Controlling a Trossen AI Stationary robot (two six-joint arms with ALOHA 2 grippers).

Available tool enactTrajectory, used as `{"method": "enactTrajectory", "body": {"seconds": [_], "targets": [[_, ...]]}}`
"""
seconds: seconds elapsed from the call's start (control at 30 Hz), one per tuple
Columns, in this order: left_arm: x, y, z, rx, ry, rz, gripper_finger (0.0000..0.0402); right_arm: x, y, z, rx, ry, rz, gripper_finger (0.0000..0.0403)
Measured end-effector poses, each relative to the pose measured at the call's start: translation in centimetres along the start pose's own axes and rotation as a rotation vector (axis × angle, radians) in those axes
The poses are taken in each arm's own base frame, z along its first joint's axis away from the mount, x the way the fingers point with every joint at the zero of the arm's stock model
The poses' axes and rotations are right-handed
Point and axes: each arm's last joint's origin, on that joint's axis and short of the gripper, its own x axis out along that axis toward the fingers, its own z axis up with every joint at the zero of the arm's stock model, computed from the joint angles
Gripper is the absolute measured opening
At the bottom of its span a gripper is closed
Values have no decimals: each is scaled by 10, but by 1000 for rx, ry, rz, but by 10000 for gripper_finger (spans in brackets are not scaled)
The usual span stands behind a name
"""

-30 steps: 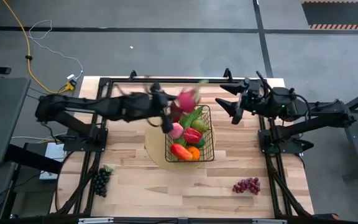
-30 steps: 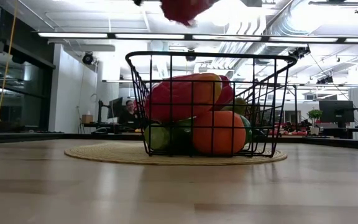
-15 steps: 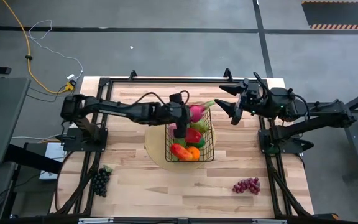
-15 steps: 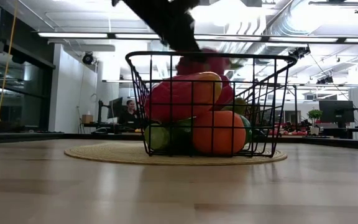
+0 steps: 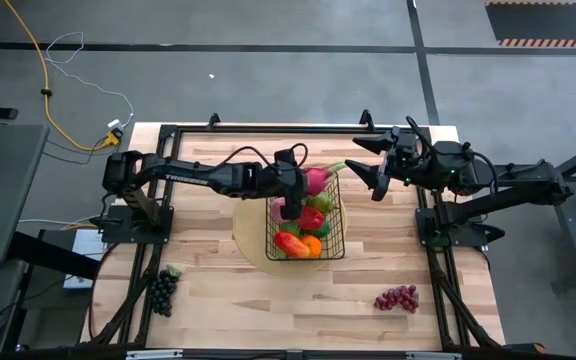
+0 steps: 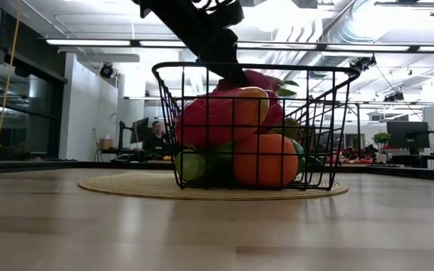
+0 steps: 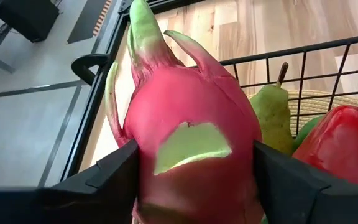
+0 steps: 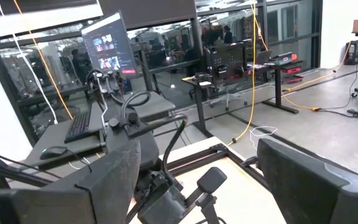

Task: Build produce basket
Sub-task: Put the dragonfruit into the wire basket

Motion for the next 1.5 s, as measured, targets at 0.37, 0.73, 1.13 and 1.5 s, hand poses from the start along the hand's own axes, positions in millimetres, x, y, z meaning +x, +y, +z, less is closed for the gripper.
{"method": "enactTrajectory", "body": {"seconds": [0.37,0.73,1.13,1.5], "targets": [[-15,11,19,19,55,-14,340,0,0,0,-3,2,0,314],[-27,18,36,-64,41,-63,341,0,0,0,-3,2,-1,314],[-27,18,36,-141,47,-57,341,0,0,0,-3,3,0,314],[-23,23,35,-132,32,-89,340,0,0,-2,9,20,-3,314]]}}
